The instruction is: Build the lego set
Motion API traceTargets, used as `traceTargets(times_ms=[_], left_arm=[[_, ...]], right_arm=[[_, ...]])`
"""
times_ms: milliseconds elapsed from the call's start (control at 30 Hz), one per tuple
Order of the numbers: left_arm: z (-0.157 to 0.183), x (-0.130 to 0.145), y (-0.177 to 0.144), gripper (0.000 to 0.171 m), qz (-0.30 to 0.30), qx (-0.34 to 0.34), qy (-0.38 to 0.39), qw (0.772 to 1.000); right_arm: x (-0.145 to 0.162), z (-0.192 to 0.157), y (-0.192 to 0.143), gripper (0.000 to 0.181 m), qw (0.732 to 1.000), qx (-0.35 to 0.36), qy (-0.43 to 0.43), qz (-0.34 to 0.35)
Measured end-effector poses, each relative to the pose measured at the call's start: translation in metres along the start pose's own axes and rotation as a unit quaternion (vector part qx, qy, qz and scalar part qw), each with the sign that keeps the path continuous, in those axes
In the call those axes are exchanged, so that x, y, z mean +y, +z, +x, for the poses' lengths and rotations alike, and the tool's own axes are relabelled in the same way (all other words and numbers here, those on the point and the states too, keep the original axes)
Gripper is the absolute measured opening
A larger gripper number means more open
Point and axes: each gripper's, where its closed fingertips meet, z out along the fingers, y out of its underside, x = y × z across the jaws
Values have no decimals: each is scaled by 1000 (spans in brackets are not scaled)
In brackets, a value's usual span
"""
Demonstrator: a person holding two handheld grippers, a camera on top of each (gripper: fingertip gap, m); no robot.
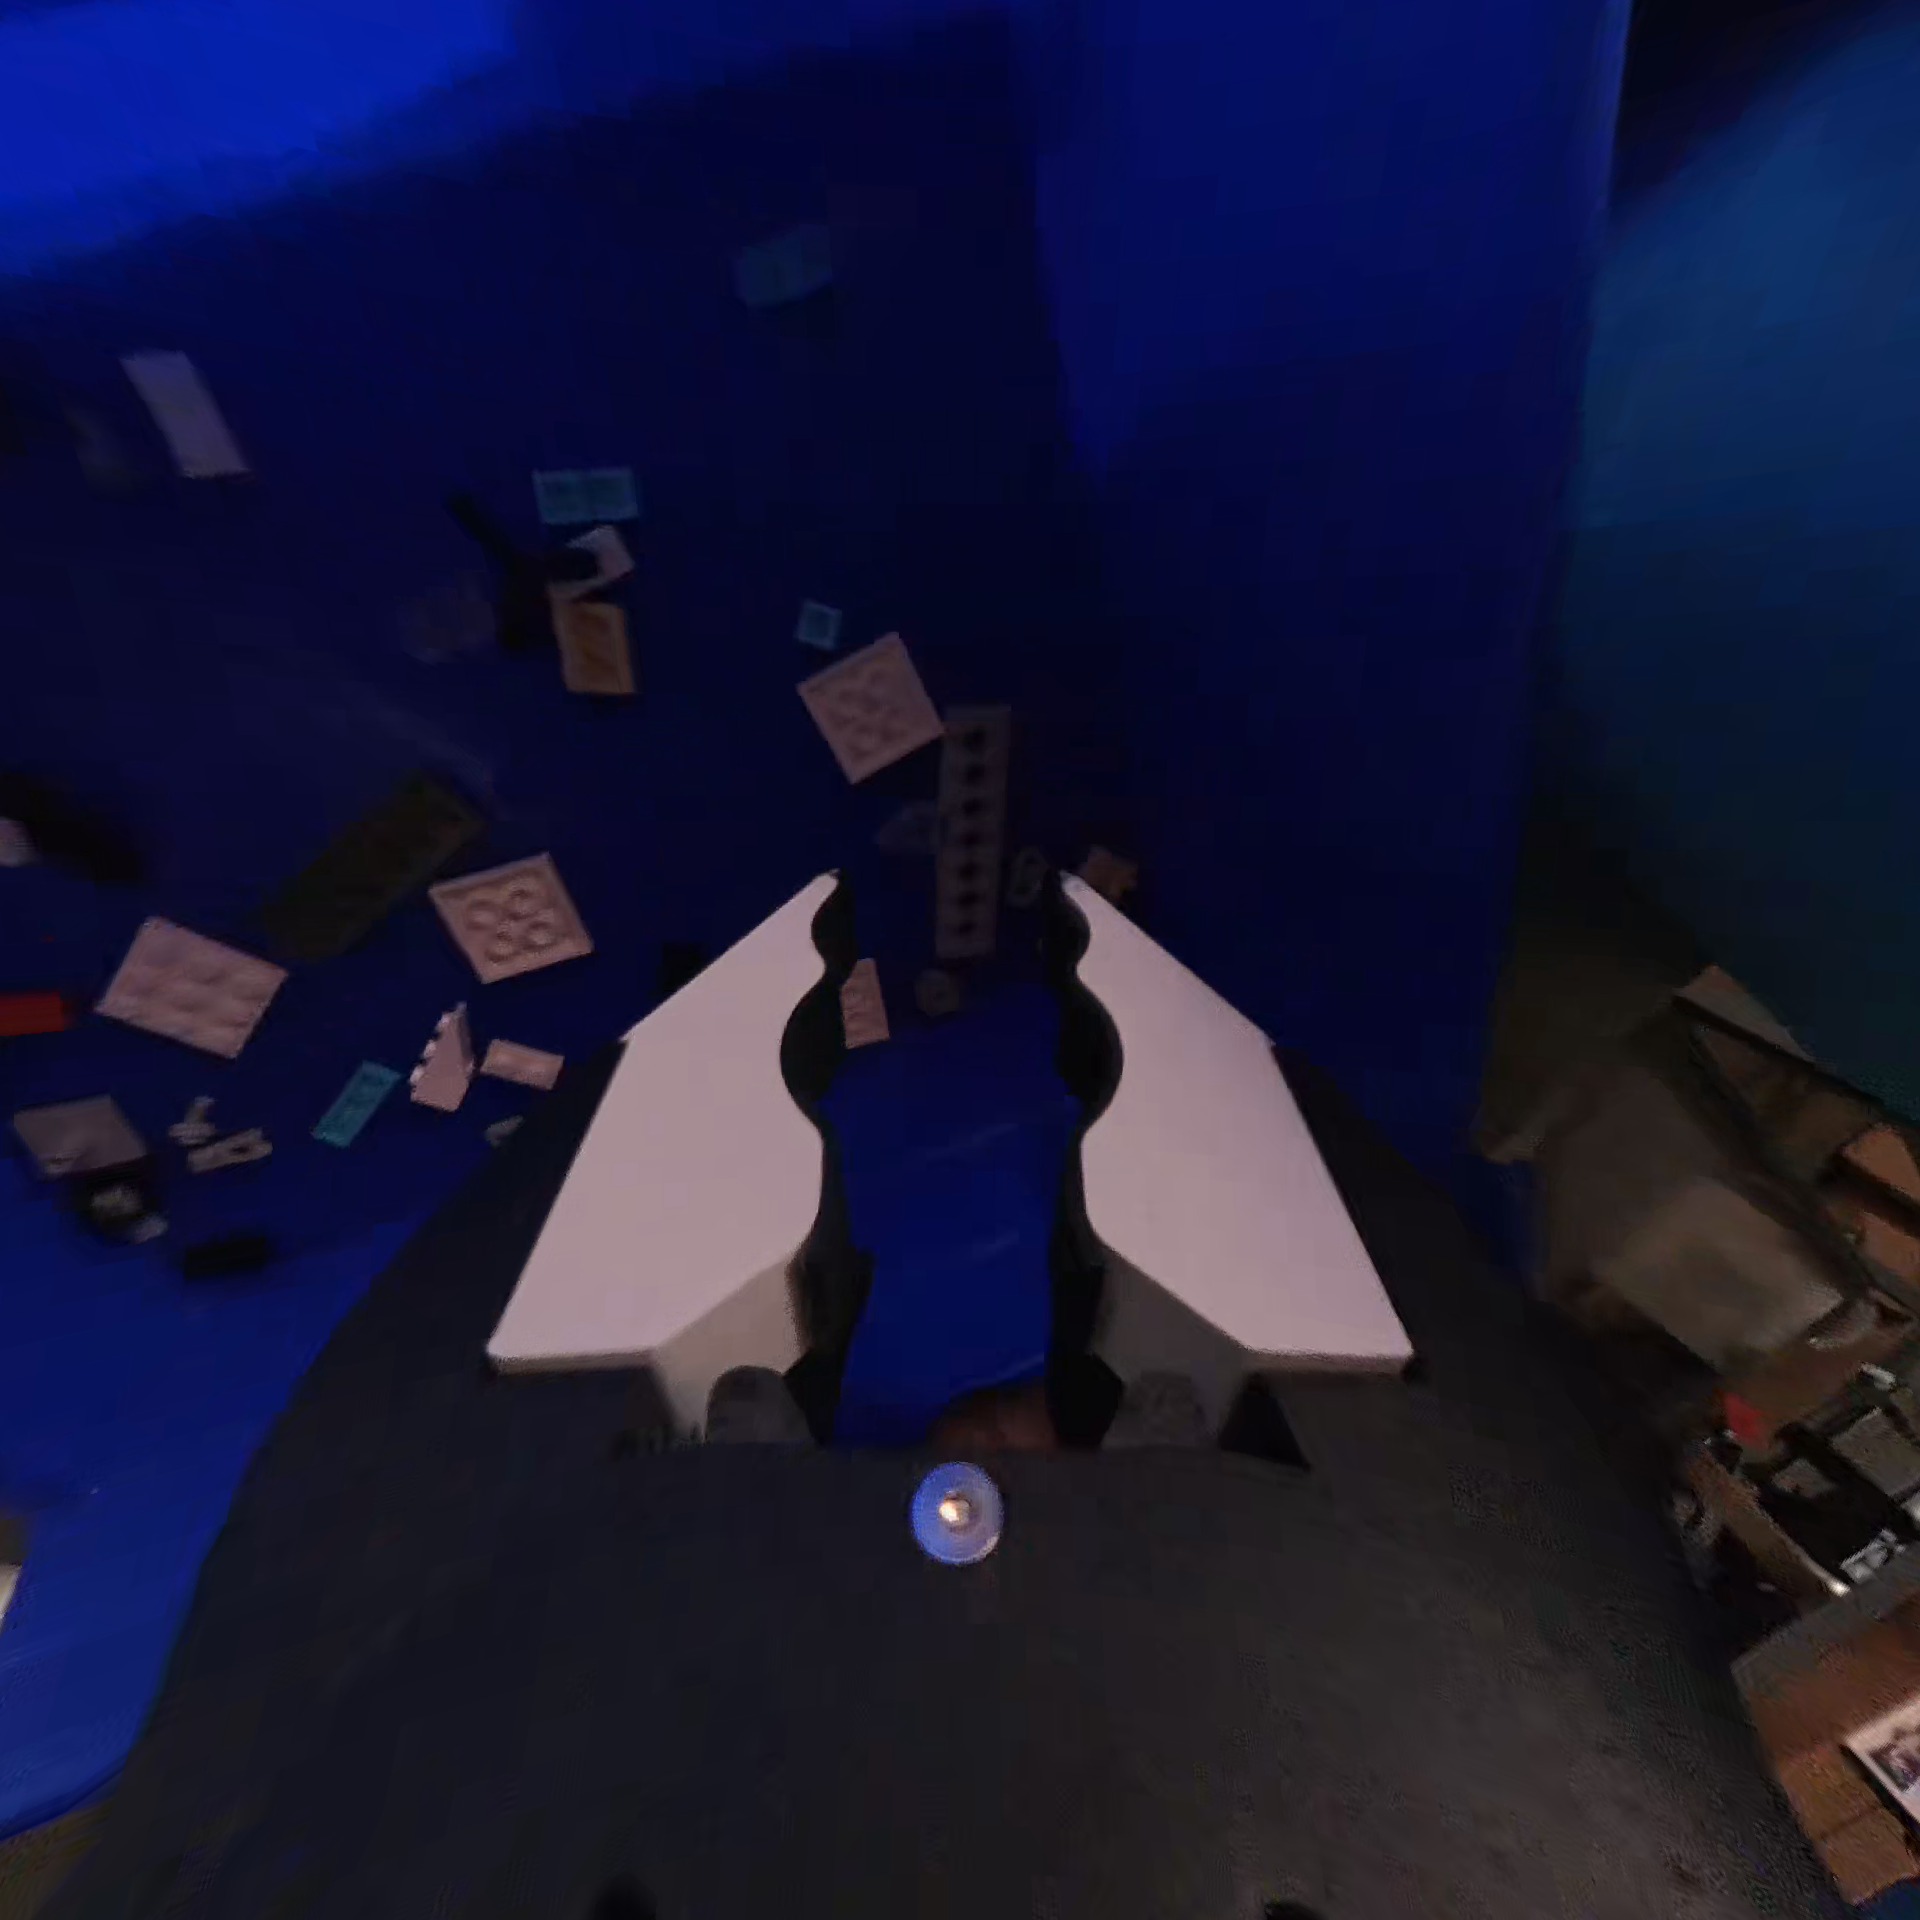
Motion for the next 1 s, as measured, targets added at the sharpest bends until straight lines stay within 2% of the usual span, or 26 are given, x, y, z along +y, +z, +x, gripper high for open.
traceTargets(times_ms=[267,433,600,733,833,933,1000], left_arm=[[5,1,-11,27,14,-6,7,1000],[8,-1,-17,27,21,-10,16,1000],[13,0,-20,27,26,-2,19,999],[15,-1,-27,27,30,-9,30,999],[15,-5,-33,27,36,-19,42,998],[13,-9,-36,27,38,-33,61,997],[13,-10,-35,26,37,-37,71,996]], right_arm=[[5,6,42,32,994,-53,25,-87],[3,5,46,18,991,-65,28,-112],[2,6,45,18,992,-64,32,-108],[-6,6,23,17,996,-52,48,-45],[-24,-6,-16,17,996,-50,60,47],[-49,-39,-72,17,984,-59,56,159],[-70,-76,-113,16,966,-78,44,241]])
